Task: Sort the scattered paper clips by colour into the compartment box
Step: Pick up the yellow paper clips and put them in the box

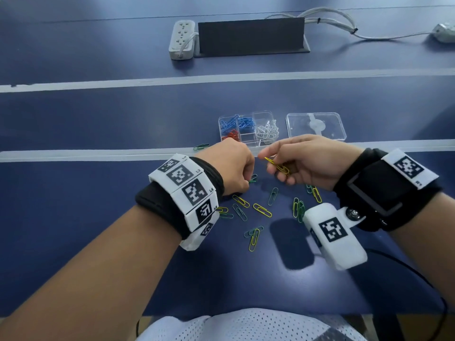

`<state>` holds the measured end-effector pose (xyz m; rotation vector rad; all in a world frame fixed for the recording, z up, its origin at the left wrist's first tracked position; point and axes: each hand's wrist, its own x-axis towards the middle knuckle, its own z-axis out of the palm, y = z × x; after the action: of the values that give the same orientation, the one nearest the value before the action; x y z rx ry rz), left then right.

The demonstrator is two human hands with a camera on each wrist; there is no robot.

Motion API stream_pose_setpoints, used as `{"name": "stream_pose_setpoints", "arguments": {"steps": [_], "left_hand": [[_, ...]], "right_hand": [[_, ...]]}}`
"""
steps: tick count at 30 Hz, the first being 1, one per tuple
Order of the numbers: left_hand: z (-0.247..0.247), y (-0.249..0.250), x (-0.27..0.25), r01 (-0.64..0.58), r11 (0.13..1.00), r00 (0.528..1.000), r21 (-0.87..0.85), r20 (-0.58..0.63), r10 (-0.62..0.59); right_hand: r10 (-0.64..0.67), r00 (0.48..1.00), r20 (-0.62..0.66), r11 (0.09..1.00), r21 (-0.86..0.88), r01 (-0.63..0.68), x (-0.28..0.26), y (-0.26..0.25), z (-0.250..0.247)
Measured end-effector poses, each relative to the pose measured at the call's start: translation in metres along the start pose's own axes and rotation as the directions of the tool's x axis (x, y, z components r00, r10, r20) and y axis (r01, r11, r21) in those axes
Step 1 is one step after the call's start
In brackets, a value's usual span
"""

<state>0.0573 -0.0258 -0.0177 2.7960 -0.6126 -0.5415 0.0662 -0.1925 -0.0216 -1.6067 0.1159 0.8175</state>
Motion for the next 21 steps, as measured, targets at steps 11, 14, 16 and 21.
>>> {"name": "stream_pose_setpoints", "arguments": {"steps": [11,14,16,21], "left_hand": [[0.0,0.0,0.0,-0.009,1.0,1.0,-0.003,-0.021,0.008],[-0.001,0.002,-0.001,0.005,1.0,0.999,0.021,-0.031,-0.005],[0.0,0.003,0.0,0.007,0.999,0.999,0.032,-0.037,-0.005],[0.002,0.013,0.004,0.001,0.993,1.0,0.121,-0.03,0.002]], "right_hand": [[0.079,0.985,0.152,0.95,0.288,-0.121,-0.004,-0.001,-0.002],[0.085,0.989,0.121,0.956,0.271,-0.115,-0.004,0.0,-0.001],[0.083,0.996,0.034,0.978,0.188,-0.088,-0.002,0.001,0.002],[-0.016,0.996,-0.083,0.999,-0.045,0.012,-0.002,0.006,0.006]]}}
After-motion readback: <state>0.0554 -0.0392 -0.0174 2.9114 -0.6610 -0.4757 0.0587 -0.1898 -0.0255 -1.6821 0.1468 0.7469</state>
